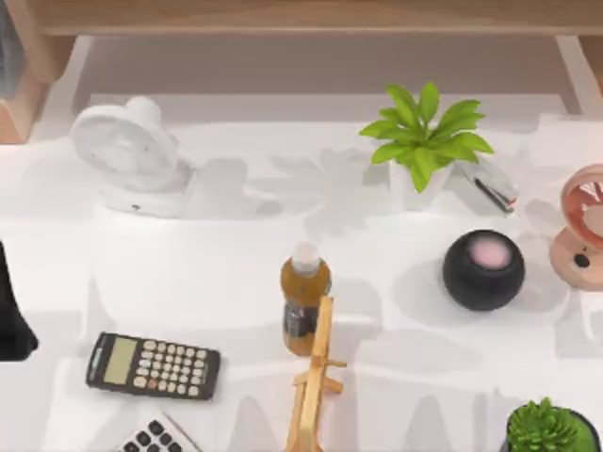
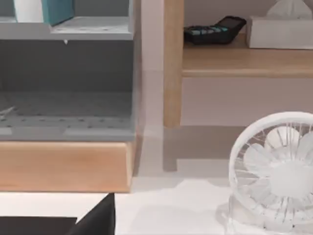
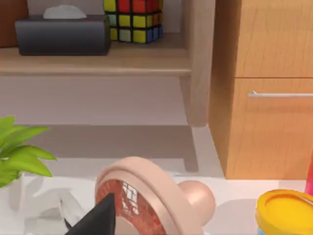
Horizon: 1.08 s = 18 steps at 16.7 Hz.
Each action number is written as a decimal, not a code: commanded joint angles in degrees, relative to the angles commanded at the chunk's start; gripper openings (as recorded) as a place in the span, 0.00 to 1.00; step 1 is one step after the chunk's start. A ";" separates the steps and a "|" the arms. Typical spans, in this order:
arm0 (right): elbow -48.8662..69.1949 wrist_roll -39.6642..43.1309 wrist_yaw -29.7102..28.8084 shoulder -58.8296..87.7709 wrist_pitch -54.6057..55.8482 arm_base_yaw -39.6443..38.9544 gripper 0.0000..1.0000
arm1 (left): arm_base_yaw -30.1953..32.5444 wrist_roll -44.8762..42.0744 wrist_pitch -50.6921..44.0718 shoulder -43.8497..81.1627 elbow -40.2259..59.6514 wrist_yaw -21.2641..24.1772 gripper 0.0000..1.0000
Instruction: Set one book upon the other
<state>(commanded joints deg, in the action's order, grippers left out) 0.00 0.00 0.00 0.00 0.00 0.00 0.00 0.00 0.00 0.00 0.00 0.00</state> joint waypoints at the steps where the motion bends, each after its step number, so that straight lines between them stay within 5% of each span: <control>1: 0.00 0.00 0.00 0.00 0.00 0.00 1.00 | 0.00 0.00 0.00 0.00 0.00 0.00 1.00; 8: 0.00 0.00 0.00 0.00 0.00 0.00 1.00 | -3.11 -0.01 4.51 12.59 10.91 3.42 1.00; 18: 0.00 0.00 0.00 0.00 0.00 0.00 1.00 | -14.33 -0.06 20.79 69.57 50.45 15.75 1.00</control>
<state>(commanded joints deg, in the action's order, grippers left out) 0.00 0.00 0.00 0.00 0.00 0.00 -14.33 -0.06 20.79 69.57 50.45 15.75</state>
